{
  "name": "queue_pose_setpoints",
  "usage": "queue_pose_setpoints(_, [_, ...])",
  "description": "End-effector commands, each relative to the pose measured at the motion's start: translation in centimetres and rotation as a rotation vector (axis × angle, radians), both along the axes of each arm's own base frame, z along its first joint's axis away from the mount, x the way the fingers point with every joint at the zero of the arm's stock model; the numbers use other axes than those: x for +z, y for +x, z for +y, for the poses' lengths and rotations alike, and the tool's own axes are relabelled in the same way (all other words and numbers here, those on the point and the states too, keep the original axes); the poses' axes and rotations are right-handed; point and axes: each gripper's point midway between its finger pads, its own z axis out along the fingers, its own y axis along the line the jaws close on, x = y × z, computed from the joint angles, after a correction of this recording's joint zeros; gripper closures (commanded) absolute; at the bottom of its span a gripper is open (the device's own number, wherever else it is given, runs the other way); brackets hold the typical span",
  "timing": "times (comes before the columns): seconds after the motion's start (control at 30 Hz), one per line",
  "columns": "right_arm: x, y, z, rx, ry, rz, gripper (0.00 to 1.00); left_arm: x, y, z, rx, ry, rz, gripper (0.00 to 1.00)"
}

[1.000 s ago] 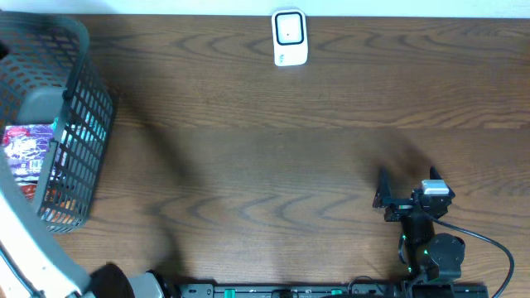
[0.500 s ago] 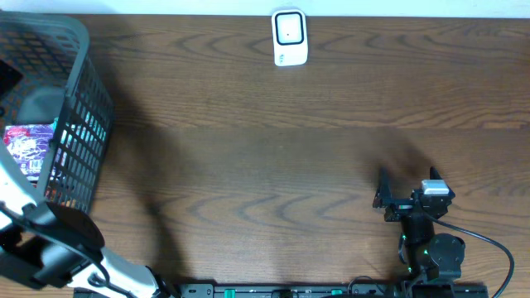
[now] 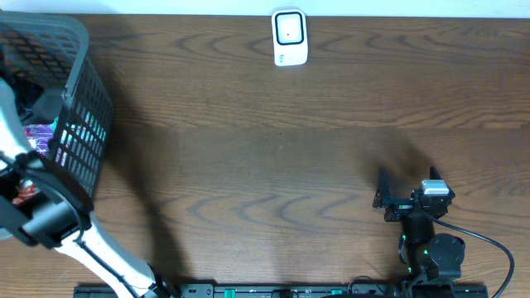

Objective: Scan the item barcode
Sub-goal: 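Reach the left gripper into the basket and grasp the purple Carefree pack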

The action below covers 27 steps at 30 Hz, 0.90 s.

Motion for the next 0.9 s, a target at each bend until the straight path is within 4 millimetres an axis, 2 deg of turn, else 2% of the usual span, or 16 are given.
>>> queue_pose_setpoints(0.0, [0.0,0.0,-0.3,-0.011,0.007,-0.001,0.01,-2.6,0.1,0.5,0.029,0.009,0.062,0.02])
queue_pose_setpoints(0.2, [0.0,0.0,-0.3,-0.011,0.007,-0.001,0.01,-7.4,-0.1,0.2,0.023,-0.049,0.152,0.02])
queue_pose_setpoints(0.37, [0.0,0.0,-0.3,-0.011,0.007,-0.001,0.01,-9.2,-0.8,-0.3,0.022,-0.083,0.205,0.01])
queue_pose_setpoints(0.43, [0.0,0.0,-0.3,-0.011,0.007,-0.001,0.01,-9.2,-0.9,-0.3,0.021,-0.085,0.208,0.22])
queue_pose_setpoints(0.5, [0.0,0.0,-0.3,-0.011,0.007,-0.001,0.01,-9.2,-0.9,-0.3,0.017,-0.085,0.211,0.6])
queue_pose_setpoints(0.6, [0.0,0.0,-0.3,-0.011,0.007,-0.001,0.01,-9.2,-1.2,-0.5,-0.002,-0.093,0.231,0.91])
queue_pose_setpoints(0.7, [0.0,0.0,-0.3,-0.011,0.007,-0.001,0.01,-8.8,-1.5,-0.7,-0.003,-0.098,0.239,0.92])
queue_pose_setpoints(0.77, [0.0,0.0,-0.3,-0.011,0.007,-0.001,0.01,-7.7,-1.7,-0.9,-0.004,-0.096,0.229,0.93])
queue_pose_setpoints(0.87, [0.0,0.0,-0.3,-0.011,0.007,-0.001,0.01,-4.0,-1.3,-1.0,-0.008,-0.067,0.151,0.93])
